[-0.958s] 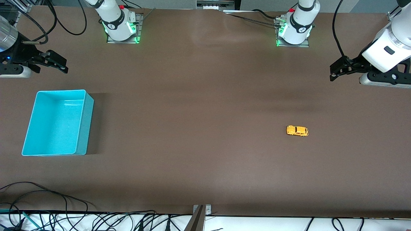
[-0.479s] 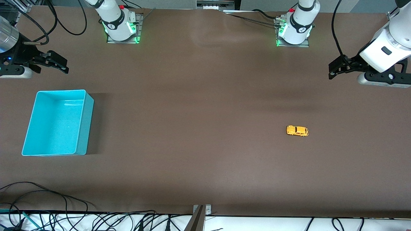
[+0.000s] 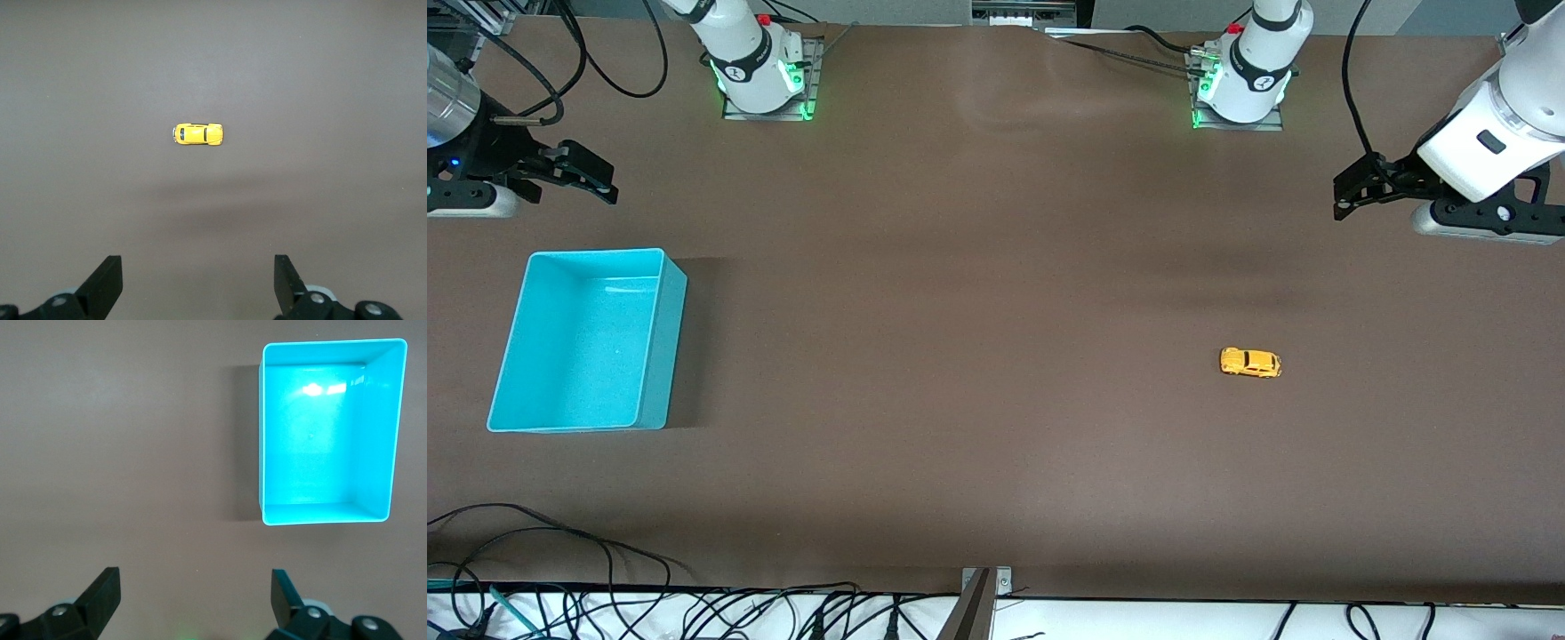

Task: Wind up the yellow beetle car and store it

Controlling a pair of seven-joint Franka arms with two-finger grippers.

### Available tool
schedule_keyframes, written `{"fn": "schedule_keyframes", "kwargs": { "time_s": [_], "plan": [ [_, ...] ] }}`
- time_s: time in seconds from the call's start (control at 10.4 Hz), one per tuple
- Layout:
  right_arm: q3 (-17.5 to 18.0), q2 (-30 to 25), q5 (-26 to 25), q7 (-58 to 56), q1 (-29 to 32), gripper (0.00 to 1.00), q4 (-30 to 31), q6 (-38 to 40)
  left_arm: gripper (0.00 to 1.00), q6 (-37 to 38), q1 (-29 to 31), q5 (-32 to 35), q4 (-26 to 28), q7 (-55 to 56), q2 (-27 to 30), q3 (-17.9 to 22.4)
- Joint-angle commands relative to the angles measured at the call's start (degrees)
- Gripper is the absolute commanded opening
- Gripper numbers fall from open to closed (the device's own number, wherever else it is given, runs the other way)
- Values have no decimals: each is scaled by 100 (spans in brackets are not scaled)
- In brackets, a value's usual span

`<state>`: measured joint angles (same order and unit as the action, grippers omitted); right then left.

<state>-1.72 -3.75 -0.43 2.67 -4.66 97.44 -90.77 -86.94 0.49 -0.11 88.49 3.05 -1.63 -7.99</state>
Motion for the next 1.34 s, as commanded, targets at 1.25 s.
{"fn": "schedule_keyframes", "kwargs": {
  "time_s": [1.25],
  "plan": [
    [76, -74, -27, 49, -17, 100, 99, -38, 100, -24, 13, 134, -104, -1347, -837, 16]
  ]
}}
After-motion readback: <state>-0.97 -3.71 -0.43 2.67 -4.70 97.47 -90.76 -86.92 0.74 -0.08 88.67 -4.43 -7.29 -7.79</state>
